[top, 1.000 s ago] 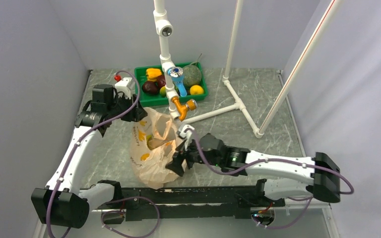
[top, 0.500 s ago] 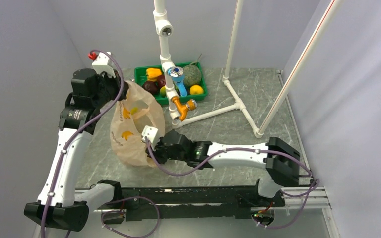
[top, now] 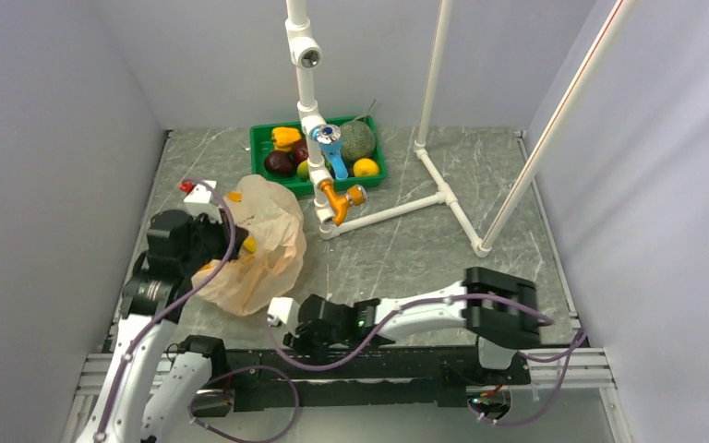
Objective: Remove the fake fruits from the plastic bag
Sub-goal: Adjust the plastic bag at the center of the board.
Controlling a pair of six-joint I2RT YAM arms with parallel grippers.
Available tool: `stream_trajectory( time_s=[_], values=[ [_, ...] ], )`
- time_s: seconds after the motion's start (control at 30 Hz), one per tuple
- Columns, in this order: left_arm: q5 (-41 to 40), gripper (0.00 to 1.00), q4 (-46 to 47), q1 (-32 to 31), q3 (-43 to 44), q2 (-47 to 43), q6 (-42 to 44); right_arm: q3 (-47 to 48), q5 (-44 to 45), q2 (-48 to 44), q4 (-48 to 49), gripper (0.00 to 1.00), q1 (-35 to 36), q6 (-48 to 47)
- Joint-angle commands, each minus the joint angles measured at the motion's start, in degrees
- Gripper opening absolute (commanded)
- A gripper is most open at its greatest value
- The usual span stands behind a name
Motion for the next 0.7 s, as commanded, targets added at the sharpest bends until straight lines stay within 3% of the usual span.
stream_trajectory(
  time_s=[0.0, 0.13, 0.3, 0.47, 0.67],
  values=[
    [1.09, 0.0, 2.1, 0.1, 0.05, -7.29, 0.31, -2.82, 3.28, -14.38, 1.19, 0.39, -1.21, 1.88],
    [2.68, 0.0, 0.26, 0.1, 3.3, -7.83, -1.47, -5.59, 8.66, -22.28, 4.61, 0.52, -2.45, 0.73],
    [8.06, 0.0, 2.56, 0.1, 4.27, -8.63, -6.96, -1.45, 7.92, -20.63, 7.94, 0.53, -2.74, -0.72],
    [7.71, 0.0, 0.49, 0.1, 3.88, -9.65, -9.78, 5.08, 11.52, -12.96, 7.51, 0.38, -2.74, 1.46],
    [12.39, 0.0, 1.86, 0.1, 0.02, -10.94, -12.02, 11.51, 12.91, -6.34, 7.88, 0.29, -2.71, -1.14]
  ],
)
